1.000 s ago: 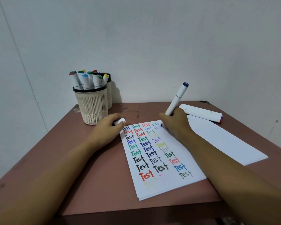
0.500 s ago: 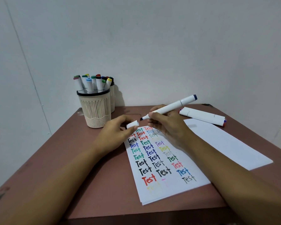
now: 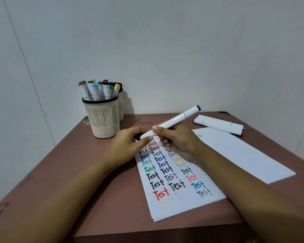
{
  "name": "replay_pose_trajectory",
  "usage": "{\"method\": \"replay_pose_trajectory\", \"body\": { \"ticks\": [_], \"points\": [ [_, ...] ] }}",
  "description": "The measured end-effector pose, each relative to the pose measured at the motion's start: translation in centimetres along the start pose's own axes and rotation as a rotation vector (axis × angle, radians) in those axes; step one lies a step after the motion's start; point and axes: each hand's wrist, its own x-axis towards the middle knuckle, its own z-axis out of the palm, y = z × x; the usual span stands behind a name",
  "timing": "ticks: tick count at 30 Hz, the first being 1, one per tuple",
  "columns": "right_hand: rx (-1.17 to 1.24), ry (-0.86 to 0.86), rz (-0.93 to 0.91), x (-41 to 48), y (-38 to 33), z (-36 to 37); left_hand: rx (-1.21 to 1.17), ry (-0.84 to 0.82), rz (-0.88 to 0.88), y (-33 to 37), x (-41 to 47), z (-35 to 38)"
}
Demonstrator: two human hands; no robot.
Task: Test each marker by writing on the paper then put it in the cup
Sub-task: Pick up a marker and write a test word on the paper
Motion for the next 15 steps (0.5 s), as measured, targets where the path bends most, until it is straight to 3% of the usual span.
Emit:
{"method": "replay_pose_trajectory", "body": {
  "ticks": [15],
  "points": [
    [0.239, -0.069, 0.136, -0.24, 0.12, 0.42, 0.199, 0.134, 0.190, 0.71, -0.65, 0.93]
  ]
}}
